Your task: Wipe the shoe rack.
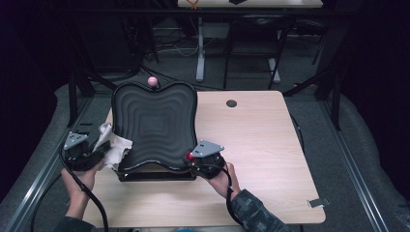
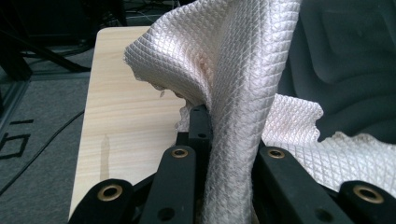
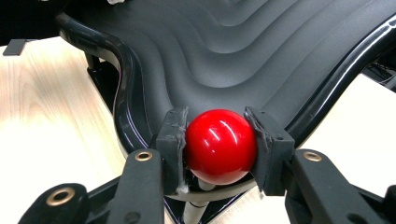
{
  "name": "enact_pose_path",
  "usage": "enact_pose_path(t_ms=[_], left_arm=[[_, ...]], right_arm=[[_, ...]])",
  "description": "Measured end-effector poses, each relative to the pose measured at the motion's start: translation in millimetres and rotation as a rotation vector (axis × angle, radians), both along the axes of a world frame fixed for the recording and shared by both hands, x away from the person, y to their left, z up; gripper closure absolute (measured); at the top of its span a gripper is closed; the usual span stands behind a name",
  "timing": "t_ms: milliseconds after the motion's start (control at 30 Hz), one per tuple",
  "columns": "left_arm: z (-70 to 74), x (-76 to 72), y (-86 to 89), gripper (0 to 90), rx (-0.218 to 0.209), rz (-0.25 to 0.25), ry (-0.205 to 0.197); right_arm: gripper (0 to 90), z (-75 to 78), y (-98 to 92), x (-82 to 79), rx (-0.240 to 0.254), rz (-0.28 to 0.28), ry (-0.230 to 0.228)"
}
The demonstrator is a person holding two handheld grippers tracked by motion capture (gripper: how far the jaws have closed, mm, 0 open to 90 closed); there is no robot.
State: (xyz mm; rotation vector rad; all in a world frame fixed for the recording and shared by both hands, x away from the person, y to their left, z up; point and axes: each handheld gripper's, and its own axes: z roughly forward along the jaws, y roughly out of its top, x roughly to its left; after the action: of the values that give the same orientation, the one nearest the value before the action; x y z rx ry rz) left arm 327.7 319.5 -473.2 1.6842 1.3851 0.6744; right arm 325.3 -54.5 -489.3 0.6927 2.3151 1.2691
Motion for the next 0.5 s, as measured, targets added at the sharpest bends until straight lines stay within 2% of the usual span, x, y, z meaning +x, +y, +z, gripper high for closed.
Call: enact_pose_path(t_ms=[100,200,400,500], left_arm=[[1.3,3.6,1.0,81.7,-0.012,0.004,-0.011],[3.6,9.0,2.3,81.8,-0.001,0.015,-0.023],[4.0,20.8,7.3,81.9,-0.003,0.032,-0.016],[5.1,21.9,6.3,81.9,-0.001,0.032,-0.017]], right_arm=[[60.4,0.0,-0.1,0.0,-0.002,0.0,-0.001],[60.4,-0.1,0.0,0.1,0.0,0.002,-0.001],[60.4,0.0,0.0,0.1,-0.002,0.002,-0.002],[60.4,0.0,0.1,0.0,-0.003,0.001,-0.002]])
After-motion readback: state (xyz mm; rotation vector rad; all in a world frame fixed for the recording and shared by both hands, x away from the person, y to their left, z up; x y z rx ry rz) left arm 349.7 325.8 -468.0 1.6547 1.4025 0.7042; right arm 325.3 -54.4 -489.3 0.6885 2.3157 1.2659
